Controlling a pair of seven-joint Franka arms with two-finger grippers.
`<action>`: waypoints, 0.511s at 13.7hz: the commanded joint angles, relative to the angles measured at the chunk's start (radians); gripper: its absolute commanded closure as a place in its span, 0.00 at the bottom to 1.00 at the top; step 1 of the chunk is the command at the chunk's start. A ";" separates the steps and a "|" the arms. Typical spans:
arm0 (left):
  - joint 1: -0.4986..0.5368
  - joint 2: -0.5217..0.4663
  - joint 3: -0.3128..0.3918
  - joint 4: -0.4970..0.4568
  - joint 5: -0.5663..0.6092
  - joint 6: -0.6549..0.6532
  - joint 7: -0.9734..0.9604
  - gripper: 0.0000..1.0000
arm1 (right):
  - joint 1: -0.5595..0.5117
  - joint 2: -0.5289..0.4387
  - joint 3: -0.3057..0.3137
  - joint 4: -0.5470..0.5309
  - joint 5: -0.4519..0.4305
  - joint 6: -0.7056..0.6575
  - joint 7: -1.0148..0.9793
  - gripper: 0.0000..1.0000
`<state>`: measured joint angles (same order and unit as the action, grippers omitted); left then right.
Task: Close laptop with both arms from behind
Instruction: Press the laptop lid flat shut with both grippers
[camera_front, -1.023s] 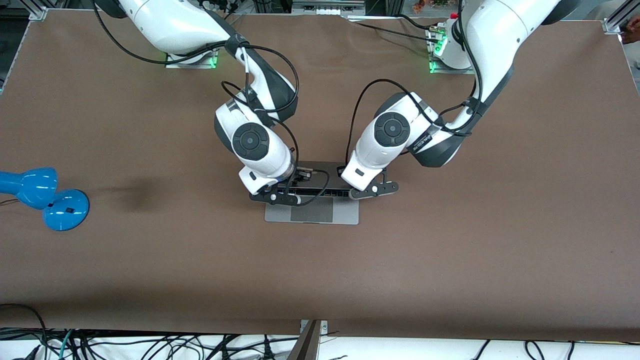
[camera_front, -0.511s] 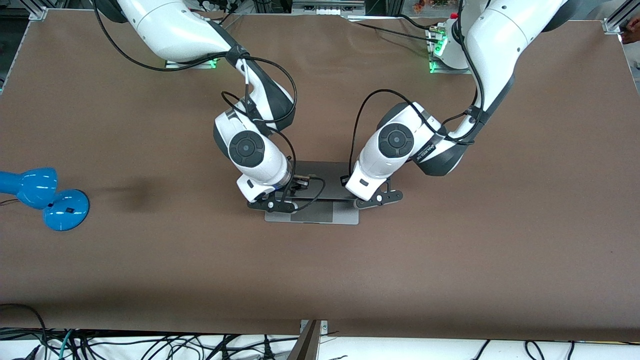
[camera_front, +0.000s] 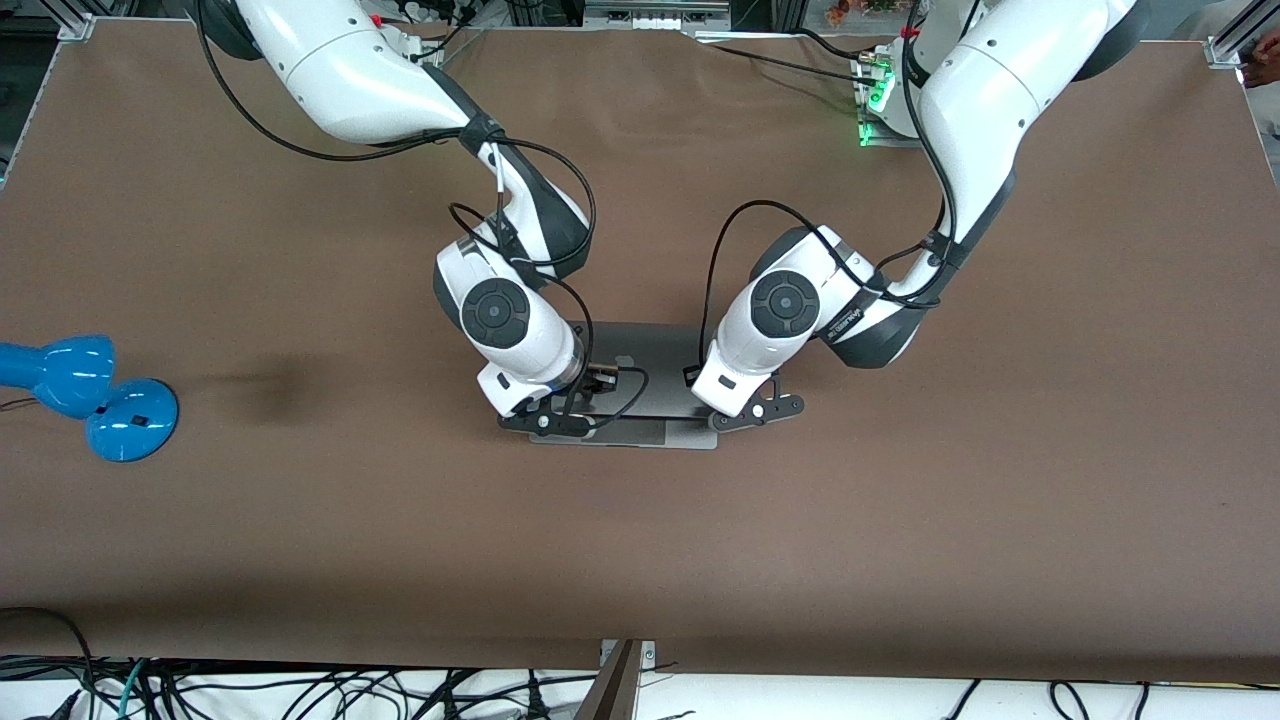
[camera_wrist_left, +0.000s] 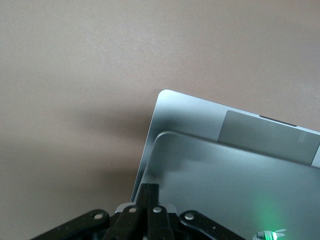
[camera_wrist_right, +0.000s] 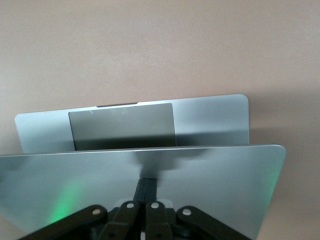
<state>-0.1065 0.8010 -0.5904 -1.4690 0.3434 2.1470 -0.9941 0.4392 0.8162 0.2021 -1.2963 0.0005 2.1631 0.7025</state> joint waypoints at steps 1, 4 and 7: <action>-0.025 0.041 0.006 0.070 0.032 -0.027 -0.017 1.00 | 0.006 0.029 -0.009 -0.005 -0.031 0.055 -0.011 1.00; -0.035 0.076 0.007 0.108 0.032 -0.027 -0.046 1.00 | 0.004 0.044 -0.013 -0.003 -0.031 0.064 -0.014 1.00; -0.061 0.122 0.027 0.157 0.040 -0.027 -0.061 1.00 | 0.004 0.067 -0.015 -0.005 -0.037 0.115 -0.026 1.00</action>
<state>-0.1276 0.8660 -0.5849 -1.3973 0.3462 2.1469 -1.0229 0.4399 0.8720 0.1912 -1.2967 -0.0201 2.2396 0.6879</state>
